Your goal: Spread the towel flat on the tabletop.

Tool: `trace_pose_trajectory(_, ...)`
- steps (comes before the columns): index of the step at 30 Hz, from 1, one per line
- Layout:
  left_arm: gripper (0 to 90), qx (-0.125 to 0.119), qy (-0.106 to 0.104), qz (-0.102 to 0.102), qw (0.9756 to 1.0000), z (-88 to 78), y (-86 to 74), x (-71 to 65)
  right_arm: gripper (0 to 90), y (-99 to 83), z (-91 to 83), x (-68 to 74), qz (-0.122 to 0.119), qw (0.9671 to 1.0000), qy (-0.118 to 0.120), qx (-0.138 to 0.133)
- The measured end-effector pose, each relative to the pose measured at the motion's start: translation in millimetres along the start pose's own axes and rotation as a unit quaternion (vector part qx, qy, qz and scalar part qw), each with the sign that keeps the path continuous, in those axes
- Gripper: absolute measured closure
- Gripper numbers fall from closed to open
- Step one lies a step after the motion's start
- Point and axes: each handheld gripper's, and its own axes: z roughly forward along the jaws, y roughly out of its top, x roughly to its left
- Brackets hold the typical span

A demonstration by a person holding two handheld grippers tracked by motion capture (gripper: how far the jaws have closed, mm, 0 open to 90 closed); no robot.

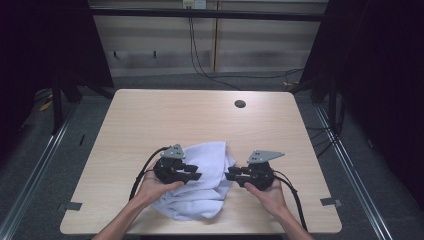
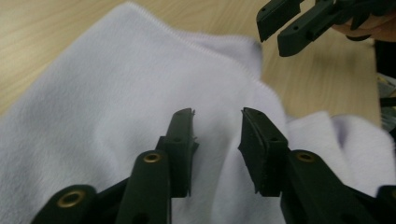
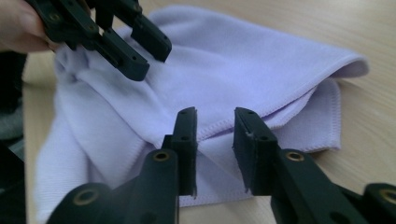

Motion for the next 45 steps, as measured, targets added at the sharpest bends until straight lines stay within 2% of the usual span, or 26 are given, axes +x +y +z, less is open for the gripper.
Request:
trace_pose_trajectory(3,61.5,0.030,0.003,-0.005,0.9995,9.0,-10.9,5.5,62.2,-9.1,17.3,-4.2,-0.003,0.9997,0.001,0.024)
trace_pose_trajectory(5,63.7,0.033,0.003,-0.002,0.9994,10.7,-12.2,5.9,60.5,-11.1,20.0,-3.9,-0.007,0.9996,0.002,0.028)
trace_pose_trajectory(6,76.3,0.036,0.006,-0.002,0.9993,11.0,-12.5,5.6,57.6,-12.7,25.8,-1.7,-0.016,0.9991,0.006,0.038)
trace_pose_trajectory(11,81.6,0.016,-0.020,-0.037,0.9990,6.5,-17.9,11.7,49.6,-14.2,39.2,3.7,-0.040,0.9979,-0.007,0.050)
trace_pose_trajectory(13,81.9,-0.003,-0.023,-0.056,0.9982,-1.9,-21.6,17.2,47.7,-14.6,44.4,3.9,-0.052,0.9968,-0.020,0.057)
trace_pose_trajectory(14,82.0,-0.003,-0.023,-0.056,0.9982,-1.9,-21.6,17.2,47.7,-14.6,44.4,3.9,-0.052,0.9968,-0.020,0.057)
trace_pose_trajectory(17,82.1,-0.033,-0.037,-0.079,0.9957,-12.8,-24.6,23.3,46.1,-17.7,52.3,0.5,-0.063,0.9953,-0.034,0.066)
trace_pose_trajectory(19,82.0,-0.043,-0.048,-0.094,0.9935,-15.5,-27.4,28.1,47.0,-16.9,53.5,0.5,-0.057,0.9957,-0.033,0.065)
trace_pose_trajectory(20,82.0,-0.042,-0.047,-0.096,0.9934,-15.1,-27.9,28.1,50.2,-15.1,55.6,2.0,-0.058,0.9955,-0.034,0.066)
trace_pose_trajectory(21,81.8,-0.036,-0.043,-0.090,0.9944,-13.5,-27.6,26.9,47.6,-10.2,57.3,4.6,-0.071,0.9942,-0.052,0.061)
trace_pose_trajectory(22,81.7,-0.036,-0.043,-0.090,0.9944,-13.5,-27.6,26.9,47.6,-10.2,57.3,4.6,-0.071,0.9942,-0.052,0.061)
trace_pose_trajectory(23,81.6,-0.036,-0.035,-0.086,0.9950,-13.2,-26.7,24.8,45.0,-0.4,52.6,4.1,-0.062,0.9963,-0.044,0.040)
trace_pose_trajectory(25,81.3,-0.036,-0.032,-0.077,0.9958,-13.6,-24.8,22.3,43.3,3.7,49.7,4.3,-0.066,0.9961,-0.048,0.032)
trace_pose_trajectory(27,76.6,-0.045,-0.027,-0.078,0.9956,-14.2,-23.4,22.3,48.2,6.0,47.1,3.4,-0.064,0.9971,-0.025,0.032)
trace_pose_trajectory(29,67.4,-0.043,-0.021,-0.074,0.9961,-12.6,-21.9,22.1,50.9,4.2,49.8,3.3,-0.063,0.9971,-0.021,0.038)
trace_pose_trajectory(30,67.4,-0.034,-0.022,-0.071,0.9967,-9.7,-18.5,22.4,57.5,2.5,53.1,3.0,-0.061,0.9970,-0.015,0.045)
trace_pose_trajectory(31,59.1,-0.032,-0.021,-0.067,0.9970,-8.0,-16.0,21.8,69.8,0.2,57.8,2.4,-0.053,0.9974,-0.007,0.048)
trace_pose_trajectory(32,59.1,-0.029,-0.021,-0.062,0.9975,-5.8,-12.5,20.6,69.8,0.2,57.8,2.4,-0.053,0.9974,-0.007,0.048)
trace_pose_trajectory(33,71.3,-0.019,-0.032,-0.045,0.9983,-1.1,-9.7,17.7,80.3,-0.5,59.9,0.7,-0.040,0.9980,0.008,0.047)
trace_pose_trajectory(35,83.4,-0.008,-0.020,-0.037,0.9991,1.7,-9.6,15.5,82.4,-0.8,59.6,-0.5,-0.030,0.9983,0.013,0.049)
trace_pose_trajectory(36,83.4,-0.007,-0.023,-0.035,0.9991,3.2,-10.3,16.1,82.4,-0.8,59.6,-0.5,-0.030,0.9983,0.013,0.049)
trace_pose_trajectory(39,85.6,-0.041,-0.035,-0.058,0.9969,-3.6,-9.5,19.6,83.4,-0.2,56.2,-3.7,-0.012,0.9989,0.008,0.045)
trace_pose_trajectory(40,85.8,-0.069,-0.037,-0.061,0.9951,-14.5,-7.9,20.9,83.5,-0.9,55.8,-4.3,-0.010,0.9988,0.009,0.047)
trace_pose_trajectory(42,86.2,-0.077,-0.034,-0.060,0.9946,-20.1,-6.9,20.3,83.5,-1.2,55.8,-4.6,-0.009,0.9987,0.017,0.046)
trace_pose_trajectory(44,87.0,-0.104,-0.038,-0.071,0.9913,-29.3,-7.5,21.4,83.7,1.1,53.6,-4.5,-0.013,0.9986,-0.001,0.051)
trace_pose_trajectory(45,87.1,-0.115,-0.021,-0.072,0.9905,-40.9,-8.6,24.6,83.7,0.7,51.2,-7.1,-0.005,0.9988,-0.002,0.048)
